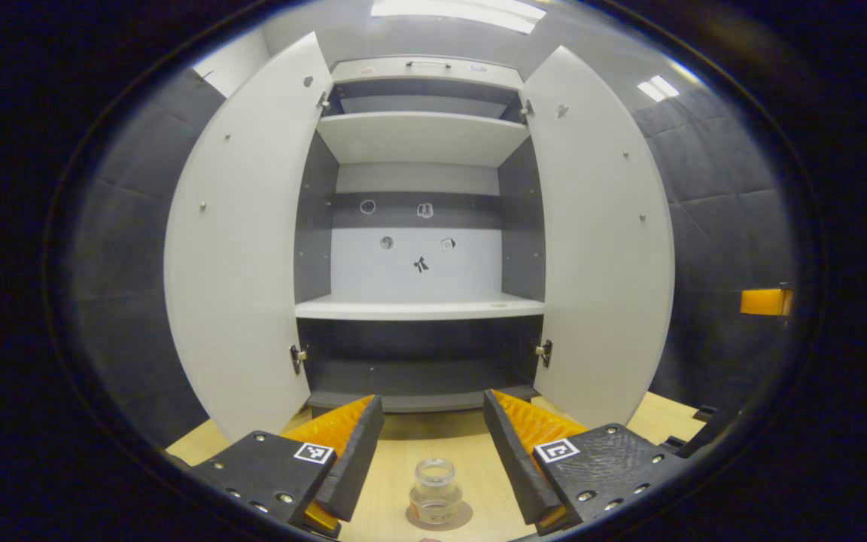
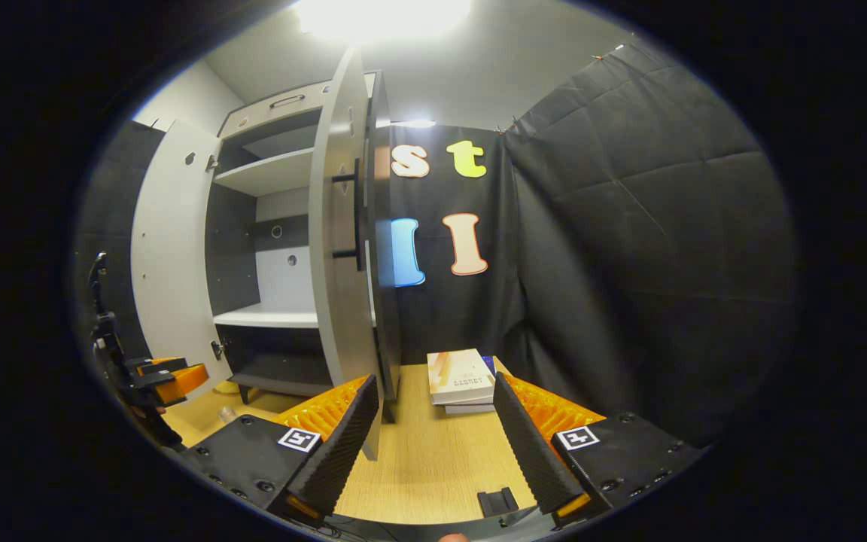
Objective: Grasp the bottle in the cabinet with the left hand and place it on the coaster, then close the right door with the right hand and the left door with the left hand.
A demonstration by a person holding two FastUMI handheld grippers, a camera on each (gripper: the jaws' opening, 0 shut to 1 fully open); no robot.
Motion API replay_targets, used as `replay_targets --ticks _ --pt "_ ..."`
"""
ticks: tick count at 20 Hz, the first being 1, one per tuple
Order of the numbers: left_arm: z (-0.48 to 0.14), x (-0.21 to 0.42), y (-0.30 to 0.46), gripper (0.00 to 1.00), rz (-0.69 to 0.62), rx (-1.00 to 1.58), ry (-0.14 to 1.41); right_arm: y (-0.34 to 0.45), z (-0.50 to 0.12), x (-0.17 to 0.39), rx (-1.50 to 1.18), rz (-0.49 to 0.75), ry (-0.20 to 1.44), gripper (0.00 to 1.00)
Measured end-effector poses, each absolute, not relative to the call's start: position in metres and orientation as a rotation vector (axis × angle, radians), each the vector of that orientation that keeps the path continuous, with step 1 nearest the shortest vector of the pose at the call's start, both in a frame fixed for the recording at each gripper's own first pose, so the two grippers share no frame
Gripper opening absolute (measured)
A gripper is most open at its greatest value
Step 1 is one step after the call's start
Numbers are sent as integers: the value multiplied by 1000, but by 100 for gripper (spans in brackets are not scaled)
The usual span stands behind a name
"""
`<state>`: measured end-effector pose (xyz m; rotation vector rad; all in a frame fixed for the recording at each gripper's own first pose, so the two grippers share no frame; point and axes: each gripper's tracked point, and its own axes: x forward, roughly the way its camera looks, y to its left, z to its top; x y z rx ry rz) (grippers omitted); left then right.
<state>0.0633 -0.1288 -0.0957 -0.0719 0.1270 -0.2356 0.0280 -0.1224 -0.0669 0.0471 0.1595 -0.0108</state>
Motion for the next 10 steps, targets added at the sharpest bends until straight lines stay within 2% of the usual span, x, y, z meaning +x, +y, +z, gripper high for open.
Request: replay_targets --ticks 10 --pt "-14 32 -53 81 -176 -66 48 -123 10 94 74 -51 69 97"
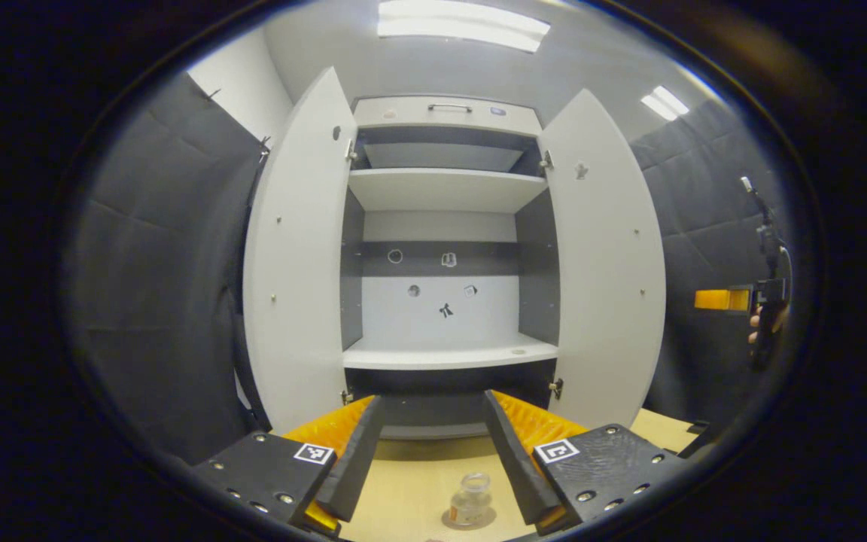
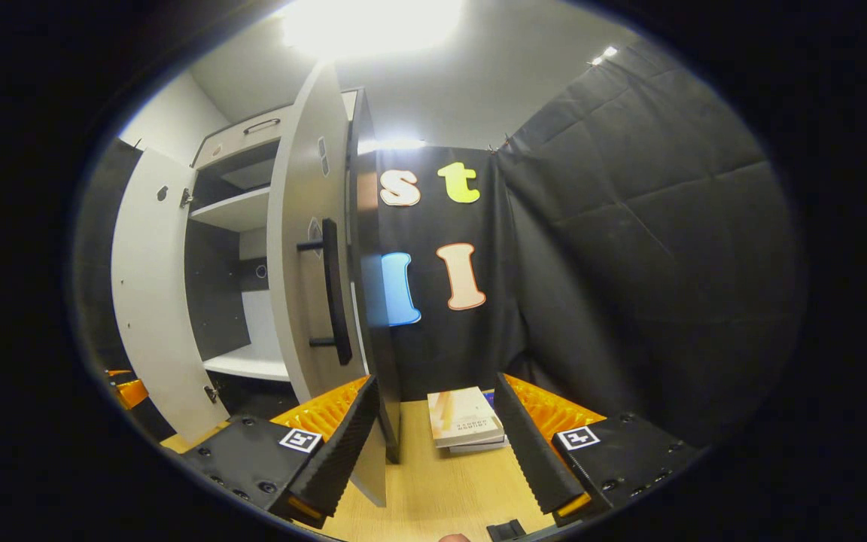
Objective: Grasp the bottle in the cabinet with the left hand and place it on the coaster, then close the right door with the right hand and the left door with the left hand.
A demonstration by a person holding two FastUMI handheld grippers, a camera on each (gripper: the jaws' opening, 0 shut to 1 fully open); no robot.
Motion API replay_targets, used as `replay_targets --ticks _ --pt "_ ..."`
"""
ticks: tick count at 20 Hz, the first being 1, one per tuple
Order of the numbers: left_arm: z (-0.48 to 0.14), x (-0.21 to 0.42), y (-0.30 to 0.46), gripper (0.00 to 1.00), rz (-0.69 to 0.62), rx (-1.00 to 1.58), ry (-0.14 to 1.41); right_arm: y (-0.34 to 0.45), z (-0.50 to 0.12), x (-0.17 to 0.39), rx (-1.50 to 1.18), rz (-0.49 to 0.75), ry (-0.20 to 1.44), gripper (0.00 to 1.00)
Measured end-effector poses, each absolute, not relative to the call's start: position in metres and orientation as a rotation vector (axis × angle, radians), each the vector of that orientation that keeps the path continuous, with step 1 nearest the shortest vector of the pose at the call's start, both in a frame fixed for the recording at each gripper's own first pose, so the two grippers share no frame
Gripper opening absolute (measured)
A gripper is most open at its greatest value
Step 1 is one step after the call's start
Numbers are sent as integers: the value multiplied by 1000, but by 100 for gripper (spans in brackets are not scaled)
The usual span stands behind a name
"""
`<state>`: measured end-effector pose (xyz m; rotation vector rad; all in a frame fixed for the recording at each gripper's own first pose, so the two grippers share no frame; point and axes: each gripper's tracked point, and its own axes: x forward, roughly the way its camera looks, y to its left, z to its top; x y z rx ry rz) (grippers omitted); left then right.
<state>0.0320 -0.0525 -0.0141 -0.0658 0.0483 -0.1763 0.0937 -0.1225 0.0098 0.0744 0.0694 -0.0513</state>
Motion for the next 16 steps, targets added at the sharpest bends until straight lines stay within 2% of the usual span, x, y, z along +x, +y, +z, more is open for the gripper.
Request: replay_targets --ticks 7,16 --pt "-8 15 28 81 -60 -66 33 -129 44 119 19 -218 30 97" --pt "-23 1 130 82 79 -52 53 -89 34 129 28 -214 72 98"
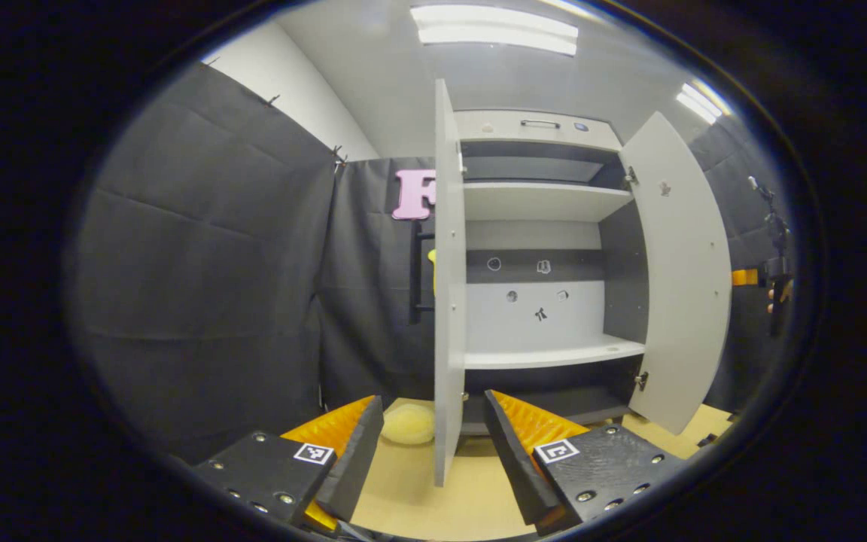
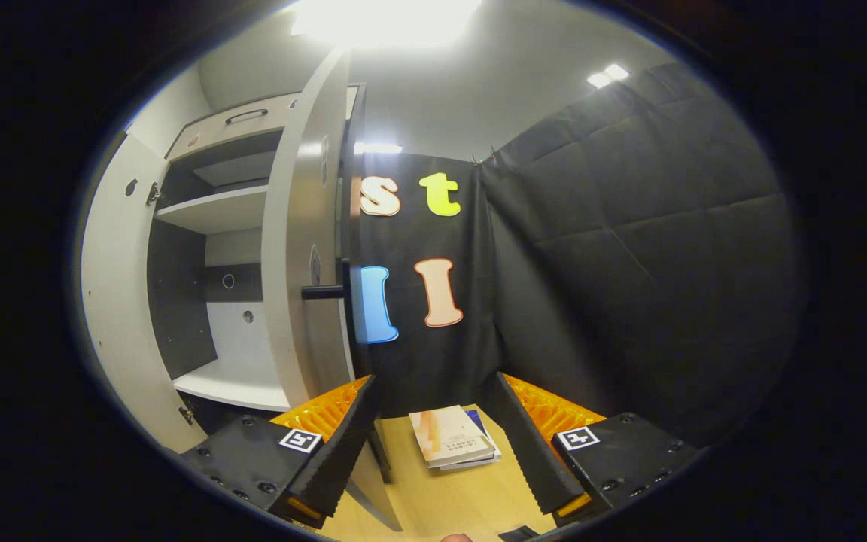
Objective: Grasp the bottle in the cabinet with the left hand and place it on the coaster, then close the right door with the right hand and the left door with the left hand.
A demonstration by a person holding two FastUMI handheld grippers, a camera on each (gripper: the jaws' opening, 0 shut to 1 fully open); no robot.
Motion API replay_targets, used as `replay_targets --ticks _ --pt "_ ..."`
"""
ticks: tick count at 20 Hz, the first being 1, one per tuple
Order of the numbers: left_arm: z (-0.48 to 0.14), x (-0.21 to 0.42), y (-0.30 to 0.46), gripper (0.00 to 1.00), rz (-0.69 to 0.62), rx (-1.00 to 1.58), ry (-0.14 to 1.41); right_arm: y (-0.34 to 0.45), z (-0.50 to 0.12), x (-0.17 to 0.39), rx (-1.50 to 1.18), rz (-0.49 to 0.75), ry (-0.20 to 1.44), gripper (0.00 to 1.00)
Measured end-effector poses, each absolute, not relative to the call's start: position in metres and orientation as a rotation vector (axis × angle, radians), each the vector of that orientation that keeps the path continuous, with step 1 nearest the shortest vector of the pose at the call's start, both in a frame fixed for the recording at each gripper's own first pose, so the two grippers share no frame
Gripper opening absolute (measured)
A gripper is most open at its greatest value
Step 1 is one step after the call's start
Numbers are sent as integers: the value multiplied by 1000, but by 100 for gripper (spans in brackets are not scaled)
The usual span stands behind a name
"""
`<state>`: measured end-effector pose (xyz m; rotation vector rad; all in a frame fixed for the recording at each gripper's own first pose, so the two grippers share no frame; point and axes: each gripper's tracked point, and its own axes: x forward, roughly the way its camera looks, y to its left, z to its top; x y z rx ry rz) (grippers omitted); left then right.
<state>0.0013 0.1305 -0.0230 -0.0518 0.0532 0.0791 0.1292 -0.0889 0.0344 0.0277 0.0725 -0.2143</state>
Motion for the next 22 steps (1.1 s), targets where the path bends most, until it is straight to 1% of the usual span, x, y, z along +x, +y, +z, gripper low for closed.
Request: replay_targets --ticks 1,2,3,4,5,6,7,8,9,10,11,12,14,15,16,17,18,19,22 --pt "-25 2 141 82 91 -53 59 -90 35 129 24 -229 68 96" --pt "-28 0 150 82 100 -56 63 -88 36 129 24 -241 64 92" --pt "-31 1 157 82 107 -59 68 -86 36 129 18 -247 62 96" --pt "-35 2 164 82 113 -61 73 -84 36 129 5 -252 58 96" --pt "-37 4 170 82 118 -62 77 -83 37 128 -19 -259 55 92" --pt "-39 5 178 82 121 -64 78 -81 39 126 -47 -266 48 96" --pt "-41 7 184 82 121 -67 79 -67 41 128 -52 -201 38 96" --pt "-42 9 191 82 123 -69 78 -60 45 126 -56 -211 24 96" --pt "-43 13 196 82 122 -71 77 -57 47 124 -84 -217 24 83" --pt "-46 16 202 82 120 -76 79 -57 47 122 -91 -231 17 86" --pt "-48 18 204 82 119 -84 84 -55 44 122 -87 -240 22 82" --pt "-50 21 206 82 109 -94 86 -52 44 121 -70 -245 19 86" --pt "-50 27 210 82 97 -90 81 -44 45 121 -49 -246 20 86" --pt "-51 29 212 81 94 -82 78 -39 44 121 -48 -243 23 86" --pt "-51 32 214 82 90 -77 77 -32 44 122 -50 -236 20 82" --pt "-52 35 215 82 85 -77 76 -25 44 123 -57 -228 21 86" --pt "-55 35 217 82 80 -80 78 -18 43 122 -62 -221 19 82" --pt "-57 38 219 82 78 -85 83 -11 43 123 -64 -214 19 86" --pt "-63 42 227 82 77 -93 85 6 42 125 -60 -198 21 86"
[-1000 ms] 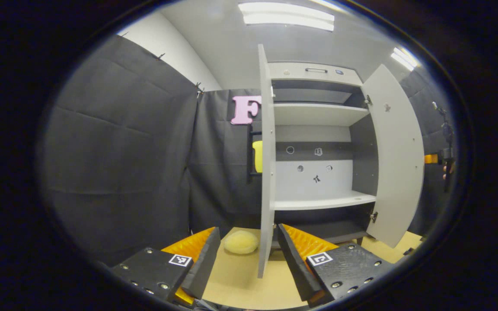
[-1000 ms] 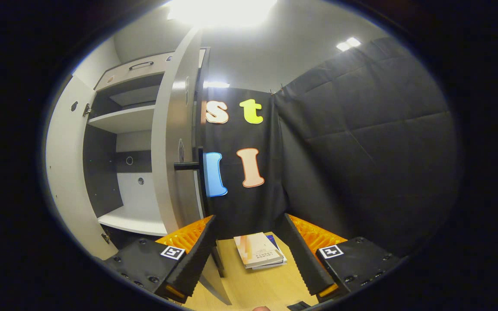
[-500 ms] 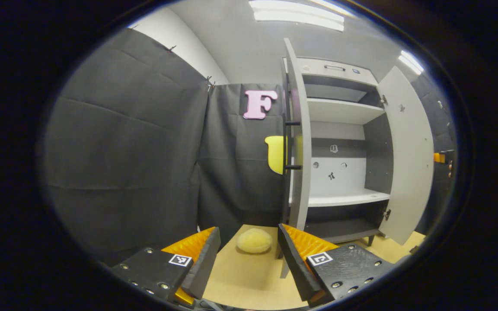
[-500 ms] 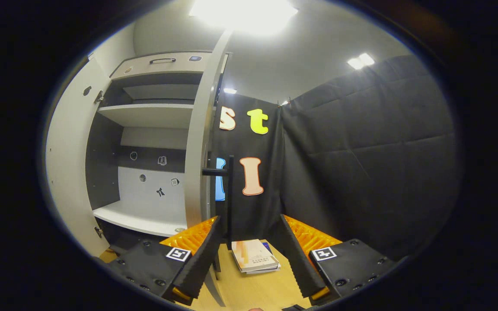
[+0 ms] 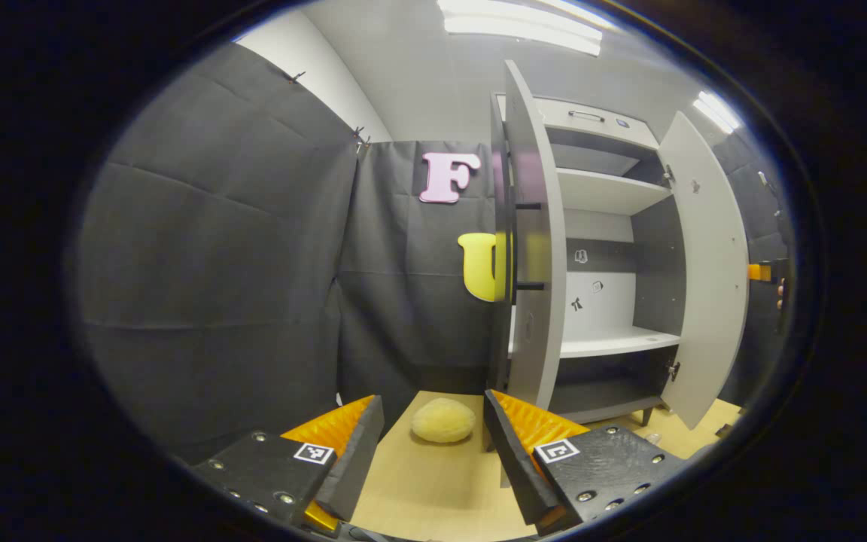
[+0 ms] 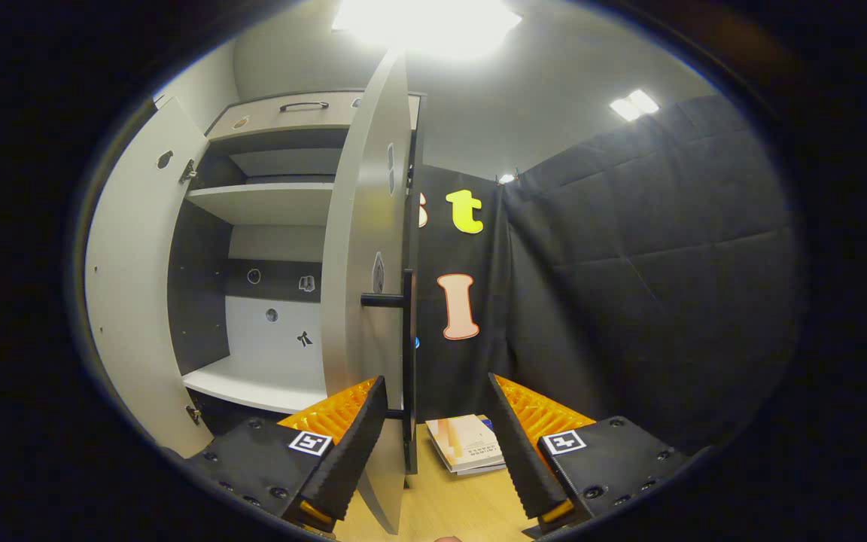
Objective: Grasp the bottle in the cabinet with the left hand and place it on the coaster, then close the right door with the right hand and the left door with the left hand.
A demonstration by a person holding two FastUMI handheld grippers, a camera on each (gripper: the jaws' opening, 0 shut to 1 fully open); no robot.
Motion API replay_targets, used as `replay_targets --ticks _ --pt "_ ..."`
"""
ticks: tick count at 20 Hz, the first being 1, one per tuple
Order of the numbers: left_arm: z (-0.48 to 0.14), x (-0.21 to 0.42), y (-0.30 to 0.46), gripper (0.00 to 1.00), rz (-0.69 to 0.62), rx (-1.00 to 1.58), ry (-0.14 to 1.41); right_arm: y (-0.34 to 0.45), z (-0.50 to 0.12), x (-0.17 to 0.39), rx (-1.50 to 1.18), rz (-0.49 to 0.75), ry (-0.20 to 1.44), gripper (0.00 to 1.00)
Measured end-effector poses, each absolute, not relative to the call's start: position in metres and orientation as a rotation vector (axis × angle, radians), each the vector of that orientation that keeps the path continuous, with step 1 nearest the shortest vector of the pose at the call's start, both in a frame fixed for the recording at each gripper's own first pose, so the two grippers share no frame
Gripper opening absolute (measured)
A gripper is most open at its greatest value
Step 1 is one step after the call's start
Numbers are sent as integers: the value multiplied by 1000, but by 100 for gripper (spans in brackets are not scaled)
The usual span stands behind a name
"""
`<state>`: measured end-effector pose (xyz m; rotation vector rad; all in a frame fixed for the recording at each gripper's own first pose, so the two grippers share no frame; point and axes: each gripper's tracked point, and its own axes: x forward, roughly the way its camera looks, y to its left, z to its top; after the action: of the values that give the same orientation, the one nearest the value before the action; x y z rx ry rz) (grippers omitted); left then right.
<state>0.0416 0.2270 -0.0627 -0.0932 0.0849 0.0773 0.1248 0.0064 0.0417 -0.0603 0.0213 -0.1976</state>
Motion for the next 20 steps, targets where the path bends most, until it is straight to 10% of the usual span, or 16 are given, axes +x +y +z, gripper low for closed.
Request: replay_targets --ticks 20 --pt "-77 28 280 82 151 -131 135 132 37 182 -24 -30 41 87"
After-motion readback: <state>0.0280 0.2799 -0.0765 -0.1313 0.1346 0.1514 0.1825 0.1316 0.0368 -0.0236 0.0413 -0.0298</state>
